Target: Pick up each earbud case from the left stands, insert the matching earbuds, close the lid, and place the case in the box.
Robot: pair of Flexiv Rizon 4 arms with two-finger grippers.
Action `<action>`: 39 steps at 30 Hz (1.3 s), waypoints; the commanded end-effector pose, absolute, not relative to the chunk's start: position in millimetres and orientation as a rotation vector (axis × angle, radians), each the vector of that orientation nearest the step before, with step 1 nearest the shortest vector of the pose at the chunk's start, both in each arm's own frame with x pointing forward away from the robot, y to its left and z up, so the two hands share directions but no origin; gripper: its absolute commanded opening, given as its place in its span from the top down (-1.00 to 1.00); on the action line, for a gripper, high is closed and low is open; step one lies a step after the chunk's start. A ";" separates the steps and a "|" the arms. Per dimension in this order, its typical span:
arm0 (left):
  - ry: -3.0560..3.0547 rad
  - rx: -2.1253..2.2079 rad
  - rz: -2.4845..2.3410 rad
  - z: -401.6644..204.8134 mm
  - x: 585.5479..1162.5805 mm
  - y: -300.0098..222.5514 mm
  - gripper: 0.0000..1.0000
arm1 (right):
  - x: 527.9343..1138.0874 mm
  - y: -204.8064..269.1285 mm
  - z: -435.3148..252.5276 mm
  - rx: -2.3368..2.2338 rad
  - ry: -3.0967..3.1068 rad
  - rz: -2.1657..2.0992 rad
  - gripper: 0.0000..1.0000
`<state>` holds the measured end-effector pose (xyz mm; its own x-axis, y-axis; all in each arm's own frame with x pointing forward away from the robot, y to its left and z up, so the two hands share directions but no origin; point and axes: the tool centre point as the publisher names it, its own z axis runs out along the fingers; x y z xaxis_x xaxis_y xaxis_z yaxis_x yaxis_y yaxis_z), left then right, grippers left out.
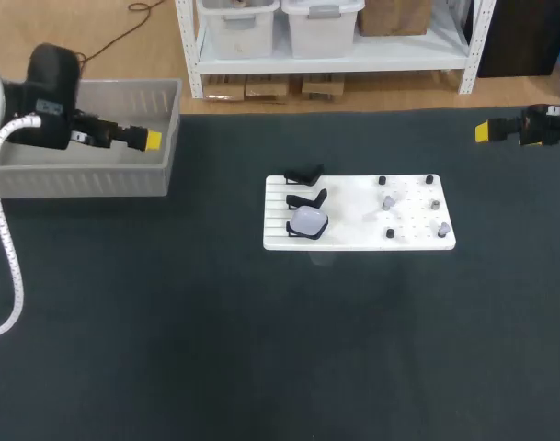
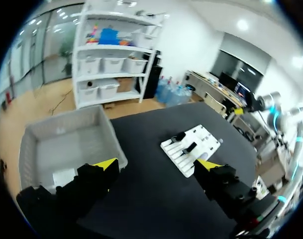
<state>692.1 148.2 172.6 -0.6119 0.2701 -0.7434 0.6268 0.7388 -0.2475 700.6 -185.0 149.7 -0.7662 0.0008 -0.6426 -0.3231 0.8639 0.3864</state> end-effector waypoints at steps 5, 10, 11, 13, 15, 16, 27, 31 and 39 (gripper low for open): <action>2.009 1.059 -0.863 172.8 681.3 140.4 -1.00 | 700.5 -185.4 149.7 -0.233 2.373 0.642 -1.00; 1.937 1.227 -0.921 169.5 676.7 131.5 -1.00 | 700.5 -185.4 149.7 -0.233 2.373 0.642 -1.00; 1.922 1.257 -0.927 167.9 676.1 129.8 -1.00 | 700.5 -185.4 149.7 -0.233 2.373 0.642 -1.00; 1.897 1.310 -0.932 163.9 674.8 126.2 -1.00 | 700.5 -185.4 149.7 -0.233 2.373 0.642 -1.00; 1.864 1.367 -0.935 159.4 674.3 121.4 -1.00 | 700.5 -185.4 149.7 -0.233 2.373 0.642 -1.00; 1.842 1.399 -0.954 157.6 674.2 119.1 -1.00 | 700.5 -185.4 149.7 -0.233 2.373 0.642 -1.00; 1.736 1.590 -0.977 132.8 678.3 81.5 -1.00 | 700.5 -185.4 149.7 -0.233 2.373 0.642 -1.00; 1.693 1.651 -0.972 122.2 675.7 66.3 -1.00 | 700.5 -185.4 149.7 -0.233 2.373 0.642 -1.00; 1.665 1.694 -0.987 97.5 675.1 38.0 -1.00 | 700.5 -185.4 149.7 -0.233 2.373 0.642 -1.00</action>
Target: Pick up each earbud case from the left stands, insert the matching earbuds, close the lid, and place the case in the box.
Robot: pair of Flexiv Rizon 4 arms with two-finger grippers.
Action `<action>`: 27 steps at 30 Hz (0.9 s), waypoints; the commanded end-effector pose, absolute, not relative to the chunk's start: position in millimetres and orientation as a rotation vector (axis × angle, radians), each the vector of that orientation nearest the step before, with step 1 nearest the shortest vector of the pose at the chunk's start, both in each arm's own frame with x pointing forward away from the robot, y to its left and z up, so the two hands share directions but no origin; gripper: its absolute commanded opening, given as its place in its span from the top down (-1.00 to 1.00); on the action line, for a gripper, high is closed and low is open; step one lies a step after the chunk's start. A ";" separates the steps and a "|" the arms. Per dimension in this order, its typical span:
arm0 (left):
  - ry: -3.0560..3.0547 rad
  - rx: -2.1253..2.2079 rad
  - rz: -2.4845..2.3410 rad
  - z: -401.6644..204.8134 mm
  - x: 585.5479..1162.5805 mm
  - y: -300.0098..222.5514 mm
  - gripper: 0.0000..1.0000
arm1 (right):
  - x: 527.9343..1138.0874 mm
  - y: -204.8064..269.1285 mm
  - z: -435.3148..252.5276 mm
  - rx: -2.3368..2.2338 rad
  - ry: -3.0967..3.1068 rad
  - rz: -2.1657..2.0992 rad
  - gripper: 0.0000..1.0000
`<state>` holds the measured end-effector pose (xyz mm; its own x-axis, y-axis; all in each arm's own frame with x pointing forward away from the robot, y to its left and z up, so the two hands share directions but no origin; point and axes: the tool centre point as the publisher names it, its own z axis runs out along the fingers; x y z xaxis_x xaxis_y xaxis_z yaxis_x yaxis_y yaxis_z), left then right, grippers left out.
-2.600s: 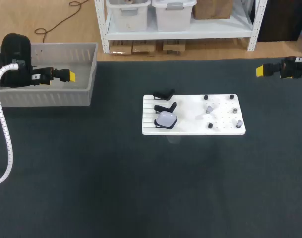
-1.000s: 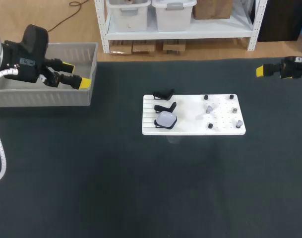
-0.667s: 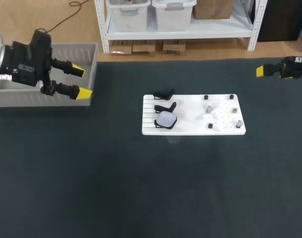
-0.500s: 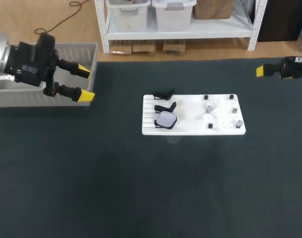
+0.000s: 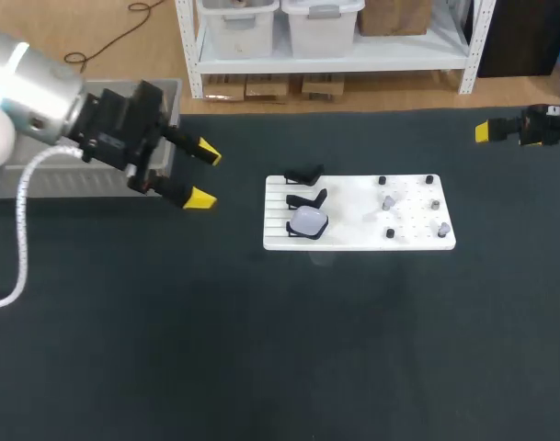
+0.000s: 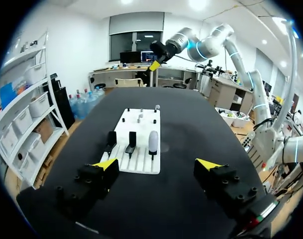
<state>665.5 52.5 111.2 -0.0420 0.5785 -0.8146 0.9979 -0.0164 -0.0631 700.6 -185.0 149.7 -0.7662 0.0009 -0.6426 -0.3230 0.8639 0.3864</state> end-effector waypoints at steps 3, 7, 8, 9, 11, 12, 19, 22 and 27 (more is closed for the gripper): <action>1.670 1.687 -0.995 88.1 676.2 29.5 -1.00 | 700.5 -185.4 149.7 -0.233 2.373 0.642 -1.00; 1.684 1.662 -1.023 76.1 679.2 20.2 -1.00 | 700.5 -185.4 149.7 -0.233 2.373 0.642 -1.00; 1.684 1.661 -1.031 73.0 679.8 17.6 -1.00 | 700.5 -185.4 149.7 -0.233 2.373 0.642 -1.00; 1.683 1.660 -1.032 70.1 680.1 15.3 -1.00 | 700.5 -185.4 149.7 -0.233 2.373 0.642 -1.00; 1.676 1.655 -1.026 64.1 680.6 10.7 -1.00 | 700.5 -185.4 149.7 -0.233 2.373 0.642 -1.00; 1.672 1.650 -1.025 61.3 680.7 8.2 -1.00 | 700.5 -185.4 149.7 -0.233 2.373 0.642 -1.00; 1.626 1.664 -1.022 53.0 683.9 -11.0 -1.00 | 700.5 -185.4 149.7 -0.233 2.373 0.642 -1.00; 1.620 1.673 -1.028 49.9 685.6 -18.1 -1.00 | 700.5 -185.4 149.7 -0.233 2.373 0.642 -1.00; 1.617 1.674 -1.032 43.4 684.4 -28.8 -1.00 | 700.5 -185.4 149.7 -0.233 2.373 0.642 -1.00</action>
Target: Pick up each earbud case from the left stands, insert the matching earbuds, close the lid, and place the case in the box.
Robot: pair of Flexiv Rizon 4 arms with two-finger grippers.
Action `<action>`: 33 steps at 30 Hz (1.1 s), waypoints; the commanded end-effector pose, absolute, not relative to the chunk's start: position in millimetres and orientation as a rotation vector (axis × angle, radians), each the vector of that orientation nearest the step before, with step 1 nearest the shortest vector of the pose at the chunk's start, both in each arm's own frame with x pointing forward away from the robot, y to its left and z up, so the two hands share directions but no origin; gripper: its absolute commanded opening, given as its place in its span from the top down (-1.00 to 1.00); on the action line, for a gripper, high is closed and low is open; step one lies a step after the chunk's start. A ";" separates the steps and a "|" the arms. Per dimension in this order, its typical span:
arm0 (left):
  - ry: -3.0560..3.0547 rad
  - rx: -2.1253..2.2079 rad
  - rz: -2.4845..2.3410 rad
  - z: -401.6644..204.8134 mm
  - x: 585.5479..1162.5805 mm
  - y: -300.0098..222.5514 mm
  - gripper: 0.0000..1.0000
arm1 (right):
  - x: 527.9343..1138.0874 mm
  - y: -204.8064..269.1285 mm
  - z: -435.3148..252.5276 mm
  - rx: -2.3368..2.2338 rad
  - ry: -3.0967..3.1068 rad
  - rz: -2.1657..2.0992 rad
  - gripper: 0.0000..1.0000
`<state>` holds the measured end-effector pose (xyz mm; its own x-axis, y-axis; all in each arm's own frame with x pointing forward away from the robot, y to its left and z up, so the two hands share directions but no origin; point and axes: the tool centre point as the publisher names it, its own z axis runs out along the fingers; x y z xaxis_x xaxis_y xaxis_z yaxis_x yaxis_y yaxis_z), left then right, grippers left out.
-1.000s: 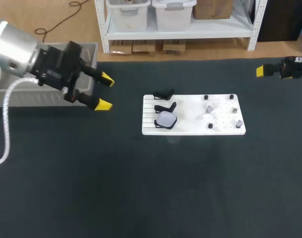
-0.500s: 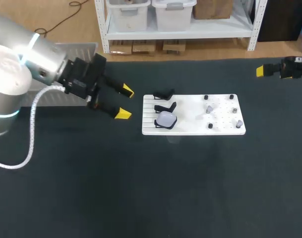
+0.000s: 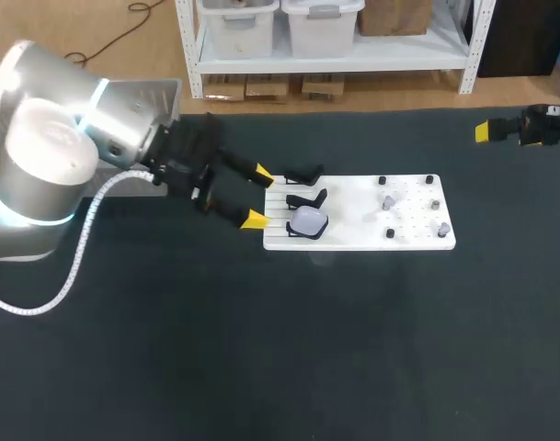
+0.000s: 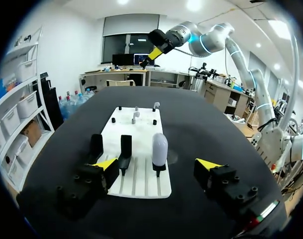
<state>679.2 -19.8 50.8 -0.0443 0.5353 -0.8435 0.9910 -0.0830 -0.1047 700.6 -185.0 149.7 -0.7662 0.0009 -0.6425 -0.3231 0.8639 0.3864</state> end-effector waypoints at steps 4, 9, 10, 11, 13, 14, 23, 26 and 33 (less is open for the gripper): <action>1.605 1.675 -1.020 38.5 679.4 -34.3 -0.99 | 700.5 -185.4 149.7 -0.233 2.373 0.642 -1.00; 1.606 1.658 -1.031 32.5 674.5 -39.3 -0.84 | 700.5 -185.4 149.7 -0.233 2.373 0.642 -1.00; 1.608 1.654 -1.032 31.0 674.0 -40.3 -0.85 | 700.5 -185.4 149.7 -0.233 2.373 0.642 -1.00; 1.611 1.649 -1.034 29.1 673.7 -41.2 -0.83 | 700.5 -185.4 149.7 -0.233 2.373 0.642 -1.00; 1.614 1.642 -1.035 25.4 673.5 -43.2 -0.75 | 700.5 -185.4 149.7 -0.233 2.373 0.642 -1.00; 1.617 1.636 -1.037 24.3 673.5 -43.9 -0.72 | 700.5 -185.4 149.7 -0.233 2.373 0.642 -1.00; 1.617 1.597 -1.054 18.8 671.6 -52.5 -0.49 | 700.5 -185.4 149.7 -0.233 2.373 0.642 -1.00; 1.613 1.580 -1.057 18.4 672.8 -55.2 -0.30 | 700.5 -185.4 149.7 -0.233 2.373 0.642 -1.00; 1.609 1.568 -1.055 19.2 674.2 -58.4 -0.22 | 700.5 -185.4 149.7 -0.233 2.373 0.642 -1.00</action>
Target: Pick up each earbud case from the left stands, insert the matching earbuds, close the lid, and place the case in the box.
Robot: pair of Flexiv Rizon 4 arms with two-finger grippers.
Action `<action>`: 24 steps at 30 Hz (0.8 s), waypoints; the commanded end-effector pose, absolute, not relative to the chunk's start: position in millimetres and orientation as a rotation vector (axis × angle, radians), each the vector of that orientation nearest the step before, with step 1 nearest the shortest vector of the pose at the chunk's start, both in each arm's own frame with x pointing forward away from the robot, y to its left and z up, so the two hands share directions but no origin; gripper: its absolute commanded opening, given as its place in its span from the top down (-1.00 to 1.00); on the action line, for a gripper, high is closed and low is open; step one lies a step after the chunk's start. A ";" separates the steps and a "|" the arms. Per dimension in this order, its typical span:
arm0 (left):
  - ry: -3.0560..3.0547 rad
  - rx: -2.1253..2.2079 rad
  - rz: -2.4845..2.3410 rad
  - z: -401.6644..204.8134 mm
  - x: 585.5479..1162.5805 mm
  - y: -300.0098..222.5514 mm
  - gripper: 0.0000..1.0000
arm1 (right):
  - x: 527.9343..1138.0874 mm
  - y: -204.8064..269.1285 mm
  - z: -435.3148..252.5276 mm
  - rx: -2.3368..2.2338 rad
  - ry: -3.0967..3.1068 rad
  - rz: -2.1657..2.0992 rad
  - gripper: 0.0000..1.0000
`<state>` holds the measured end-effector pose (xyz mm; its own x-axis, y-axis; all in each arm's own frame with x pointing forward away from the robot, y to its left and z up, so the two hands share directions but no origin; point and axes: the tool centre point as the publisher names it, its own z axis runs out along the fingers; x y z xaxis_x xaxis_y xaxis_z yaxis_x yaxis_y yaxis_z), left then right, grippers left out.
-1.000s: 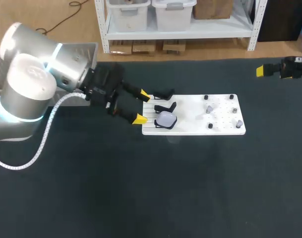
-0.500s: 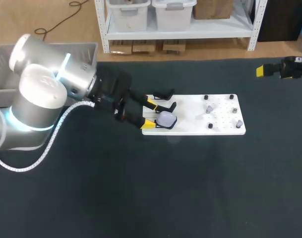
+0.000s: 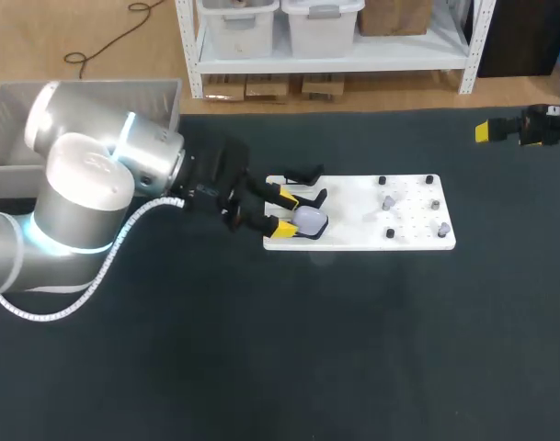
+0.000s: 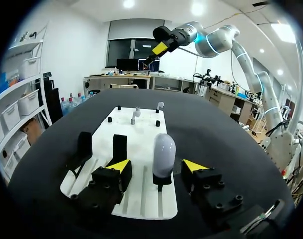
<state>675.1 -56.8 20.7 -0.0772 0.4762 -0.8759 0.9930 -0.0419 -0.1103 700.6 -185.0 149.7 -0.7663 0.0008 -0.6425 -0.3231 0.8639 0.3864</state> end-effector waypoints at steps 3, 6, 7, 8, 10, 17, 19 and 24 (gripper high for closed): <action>1.610 1.569 -1.058 18.5 673.8 -59.3 -0.16 | 700.5 -185.4 149.7 -0.233 2.373 0.642 -1.00; 1.610 1.568 -1.063 18.3 672.6 -59.8 -0.22 | 700.5 -185.4 149.7 -0.233 2.373 0.642 -1.00; 1.610 1.568 -1.065 18.4 672.1 -59.8 -0.22 | 700.5 -185.4 149.7 -0.233 2.373 0.642 -1.00; 1.609 1.568 -1.066 18.4 671.7 -59.9 -0.21 | 700.5 -185.4 149.7 -0.233 2.373 0.642 -1.00; 1.608 1.567 -1.068 18.3 671.0 -60.3 -0.21 | 700.5 -185.4 149.7 -0.233 2.373 0.642 -1.00; 1.599 1.565 -1.069 18.1 669.4 -62.7 -0.10 | 700.5 -185.4 149.7 -0.233 2.373 0.642 -1.00; 1.594 1.567 -1.067 17.8 668.0 -63.3 -0.08 | 700.5 -185.4 149.7 -0.233 2.373 0.642 -1.00; 1.586 1.565 -1.058 15.5 665.3 -65.1 -0.18 | 700.5 -185.4 149.7 -0.233 2.373 0.642 -1.00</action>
